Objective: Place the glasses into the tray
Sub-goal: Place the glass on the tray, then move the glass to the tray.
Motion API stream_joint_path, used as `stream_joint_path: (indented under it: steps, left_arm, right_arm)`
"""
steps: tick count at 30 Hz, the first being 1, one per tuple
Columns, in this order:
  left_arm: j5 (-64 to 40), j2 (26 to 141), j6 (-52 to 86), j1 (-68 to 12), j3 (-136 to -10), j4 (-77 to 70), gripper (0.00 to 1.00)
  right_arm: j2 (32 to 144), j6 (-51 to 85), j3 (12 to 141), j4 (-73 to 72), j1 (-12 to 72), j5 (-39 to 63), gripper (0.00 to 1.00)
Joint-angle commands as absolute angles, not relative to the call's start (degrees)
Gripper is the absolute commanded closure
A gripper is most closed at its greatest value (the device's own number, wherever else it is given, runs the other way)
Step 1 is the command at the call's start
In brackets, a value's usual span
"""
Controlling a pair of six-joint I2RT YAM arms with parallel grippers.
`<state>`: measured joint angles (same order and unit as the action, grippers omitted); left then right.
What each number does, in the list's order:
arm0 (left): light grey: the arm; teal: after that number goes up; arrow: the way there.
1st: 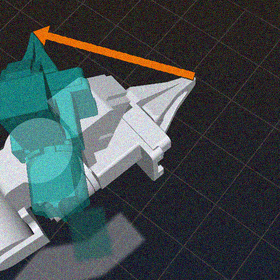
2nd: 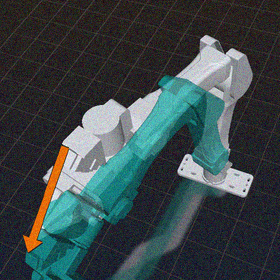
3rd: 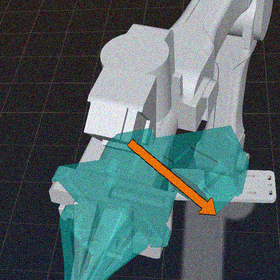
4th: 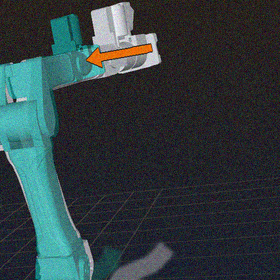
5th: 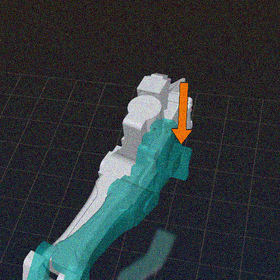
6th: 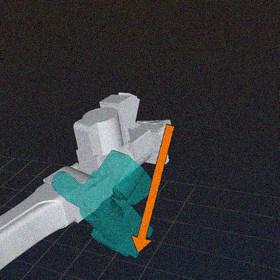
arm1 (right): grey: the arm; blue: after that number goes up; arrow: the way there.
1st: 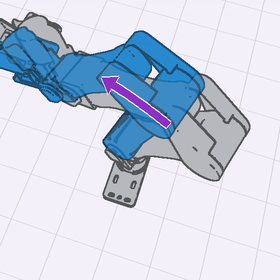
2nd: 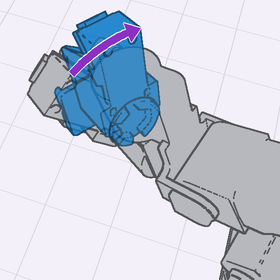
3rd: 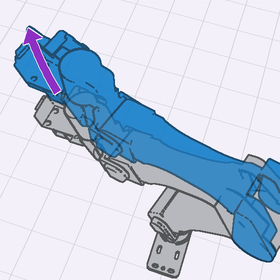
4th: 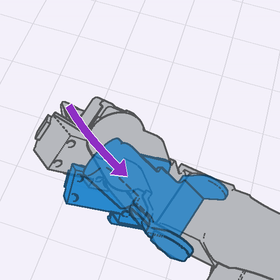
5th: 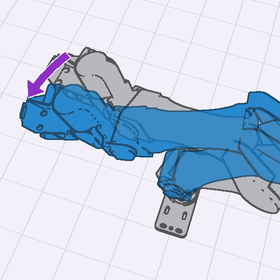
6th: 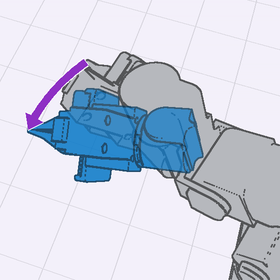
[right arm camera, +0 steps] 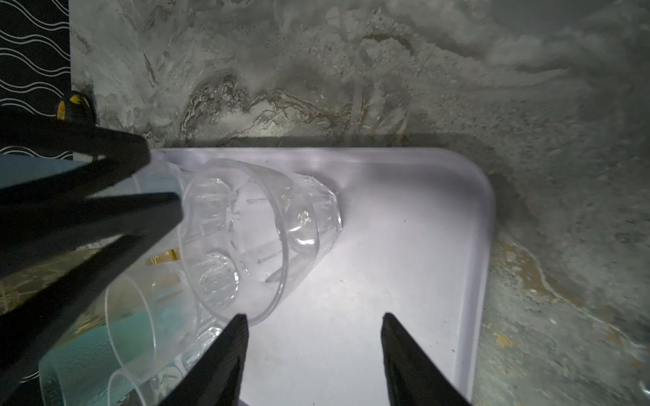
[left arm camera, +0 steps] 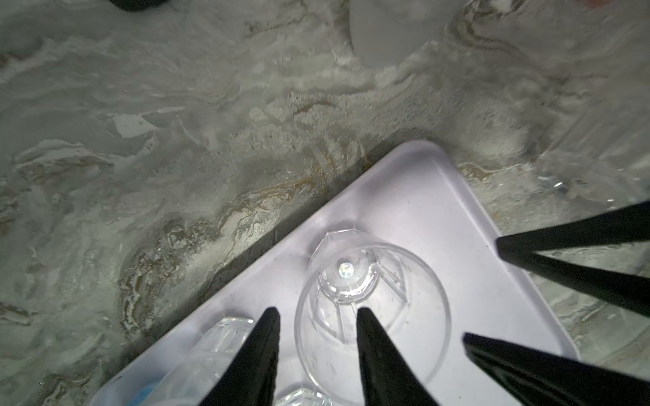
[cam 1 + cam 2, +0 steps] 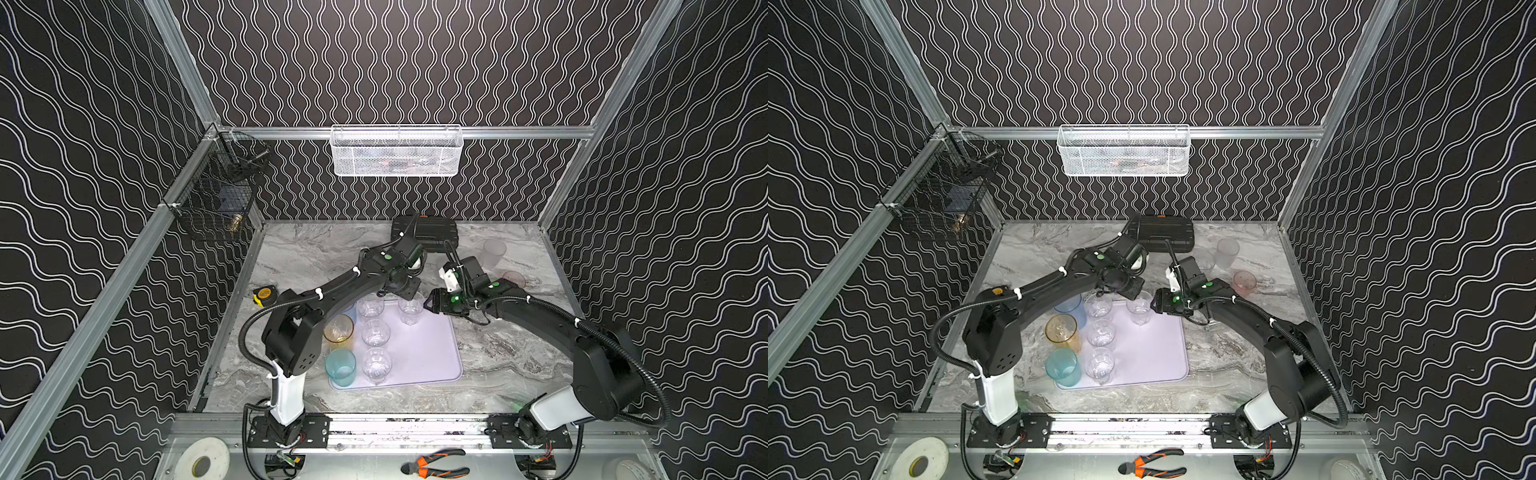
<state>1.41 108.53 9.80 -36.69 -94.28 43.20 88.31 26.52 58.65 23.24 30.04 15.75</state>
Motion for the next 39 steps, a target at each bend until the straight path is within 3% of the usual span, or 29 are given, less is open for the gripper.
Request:
stream_joint_path:
  steps: [1,15,30,39]
  left_arm:
    - [1.4,106.4,8.6,-35.4,-93.7,44.0,0.58]
    - [4.8,93.6,9.4,-26.0,-79.9,29.7,0.57]
    - [4.2,92.3,10.2,-25.5,-75.7,26.2,0.57]
    - [5.4,90.5,10.6,-25.4,-73.5,22.2,0.51]
  right_arm:
    - [89.7,27.3,59.8,22.0,30.8,16.7,0.38]
    - [97.0,28.7,63.6,19.8,36.4,14.9,0.39]
    - [100.7,29.2,66.5,19.1,38.0,14.1,0.4]
    - [97.4,24.2,71.8,26.9,37.2,11.1,0.36]
